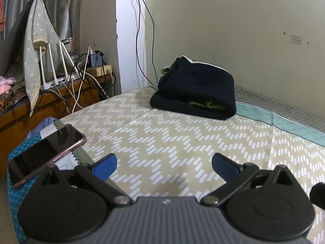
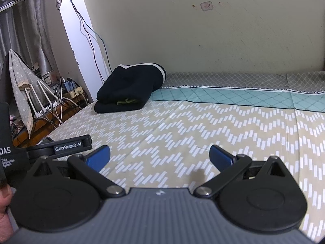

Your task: Fold small clothes

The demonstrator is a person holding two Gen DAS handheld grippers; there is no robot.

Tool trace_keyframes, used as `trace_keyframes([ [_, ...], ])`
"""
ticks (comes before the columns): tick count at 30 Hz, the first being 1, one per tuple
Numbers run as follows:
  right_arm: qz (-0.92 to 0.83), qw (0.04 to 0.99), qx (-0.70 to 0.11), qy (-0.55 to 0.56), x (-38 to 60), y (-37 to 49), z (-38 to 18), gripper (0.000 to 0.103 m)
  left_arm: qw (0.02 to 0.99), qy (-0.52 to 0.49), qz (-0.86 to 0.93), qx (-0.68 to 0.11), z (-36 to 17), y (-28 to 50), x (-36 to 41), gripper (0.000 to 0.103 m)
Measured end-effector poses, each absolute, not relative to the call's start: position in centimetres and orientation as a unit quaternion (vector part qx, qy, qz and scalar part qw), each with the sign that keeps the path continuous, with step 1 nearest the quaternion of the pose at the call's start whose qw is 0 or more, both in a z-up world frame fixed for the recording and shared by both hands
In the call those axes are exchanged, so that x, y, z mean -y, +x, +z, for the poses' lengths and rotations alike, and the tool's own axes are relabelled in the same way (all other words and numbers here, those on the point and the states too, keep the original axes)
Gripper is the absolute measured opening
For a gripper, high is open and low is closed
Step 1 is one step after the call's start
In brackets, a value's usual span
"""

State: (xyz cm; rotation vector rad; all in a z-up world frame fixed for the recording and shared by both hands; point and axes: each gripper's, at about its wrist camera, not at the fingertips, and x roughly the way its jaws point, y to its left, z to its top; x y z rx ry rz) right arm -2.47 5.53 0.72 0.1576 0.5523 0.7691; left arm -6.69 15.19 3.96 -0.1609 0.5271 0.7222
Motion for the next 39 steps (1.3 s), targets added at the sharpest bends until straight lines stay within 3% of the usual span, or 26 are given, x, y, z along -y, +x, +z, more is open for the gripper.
trace_keyframes([
  [39, 0.315, 0.895, -0.312, 0.049, -5.76, -2.02, 0.23, 0.103, 0.891, -0.098, 0.357, -0.263, 3.85, -6.73, -15.72, 0.103],
])
